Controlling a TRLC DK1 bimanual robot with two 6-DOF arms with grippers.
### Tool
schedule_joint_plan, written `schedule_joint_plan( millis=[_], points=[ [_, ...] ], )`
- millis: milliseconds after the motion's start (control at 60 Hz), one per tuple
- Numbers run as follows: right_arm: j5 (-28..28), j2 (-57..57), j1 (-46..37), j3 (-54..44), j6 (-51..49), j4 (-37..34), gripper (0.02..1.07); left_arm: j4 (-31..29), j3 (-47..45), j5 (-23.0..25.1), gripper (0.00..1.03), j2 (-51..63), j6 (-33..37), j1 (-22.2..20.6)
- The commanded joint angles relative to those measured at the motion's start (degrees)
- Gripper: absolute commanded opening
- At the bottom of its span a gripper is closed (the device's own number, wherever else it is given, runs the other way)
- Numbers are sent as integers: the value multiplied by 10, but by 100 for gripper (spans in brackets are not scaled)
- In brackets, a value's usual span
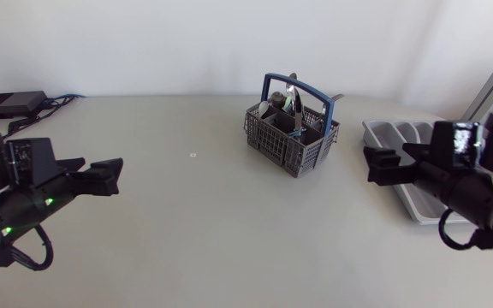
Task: Sort the cutlery from the basket into the organizer compartments.
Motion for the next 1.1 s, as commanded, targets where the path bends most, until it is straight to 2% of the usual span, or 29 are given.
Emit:
schedule_joint_plan(
  millis=[0,167,267,350,400,433,500,567,667,783,967,1083],
  points=[
    [8,62,10,49,-4,-24,102,-2,38,1,96,44,-15,-10],
    [-3,188,15,143,-37,-71,102,-88,118,3,96,122,12,-18],
    [-23,266,18,215,-48,-111,102,-108,159,44,96,160,65,-11],
    [-31,335,15,290,-70,-165,97,-180,227,67,96,221,127,-8],
    [-32,371,18,336,-75,-207,96,-194,244,76,96,246,130,-8],
    [-37,388,16,351,-76,-209,95,-191,250,80,97,262,134,-8],
    [-37,411,15,350,-94,-149,85,-183,255,90,96,281,135,-8],
    [-42,425,15,351,-108,-107,70,-176,256,93,96,298,135,-9],
    [-42,454,17,371,-109,-97,52,-140,241,101,96,299,133,-8],
    [-42,477,18,383,-109,-71,47,-112,233,117,96,307,132,-7],
    [-42,499,24,390,-109,-42,20,-105,233,118,94,311,137,-13],
    [-42,497,28,381,-109,-42,13,-105,232,119,94,312,137,-15]
  ],
)
